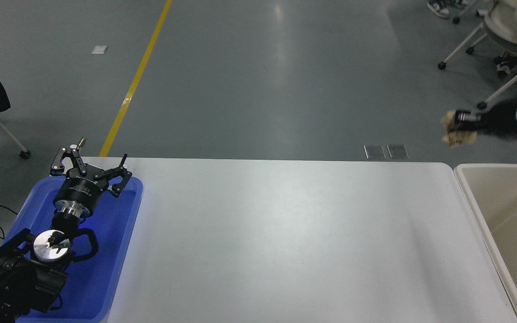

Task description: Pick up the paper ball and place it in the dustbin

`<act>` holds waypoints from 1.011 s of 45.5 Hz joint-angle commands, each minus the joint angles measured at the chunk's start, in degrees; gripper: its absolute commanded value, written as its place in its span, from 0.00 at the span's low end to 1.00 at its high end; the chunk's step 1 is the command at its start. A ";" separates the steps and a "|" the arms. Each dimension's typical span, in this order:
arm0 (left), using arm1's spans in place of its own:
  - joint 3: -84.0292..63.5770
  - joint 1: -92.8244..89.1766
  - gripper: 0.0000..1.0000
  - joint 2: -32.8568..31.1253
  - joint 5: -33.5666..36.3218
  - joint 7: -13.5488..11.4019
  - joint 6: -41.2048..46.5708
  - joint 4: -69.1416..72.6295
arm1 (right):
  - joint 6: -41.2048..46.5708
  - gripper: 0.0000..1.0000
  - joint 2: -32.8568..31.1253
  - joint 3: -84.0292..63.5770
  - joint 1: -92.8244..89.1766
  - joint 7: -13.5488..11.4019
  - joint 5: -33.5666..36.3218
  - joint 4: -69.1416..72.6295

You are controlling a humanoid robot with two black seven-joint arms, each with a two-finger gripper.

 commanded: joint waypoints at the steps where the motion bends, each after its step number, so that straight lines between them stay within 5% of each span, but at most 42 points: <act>1: 0.00 0.00 1.00 0.00 0.00 0.00 0.01 0.05 | 6.80 0.00 -1.40 -2.70 10.45 -0.04 -1.43 0.33; 28: 0.00 0.09 1.00 0.00 0.00 0.00 0.01 -0.03 | 6.11 0.00 -5.00 -2.00 10.02 -0.13 -2.58 -2.56; 46: 0.00 0.00 1.00 0.00 0.00 0.00 0.01 -0.03 | 0.21 0.00 -9.04 11.79 -20.82 -0.21 -1.70 -31.55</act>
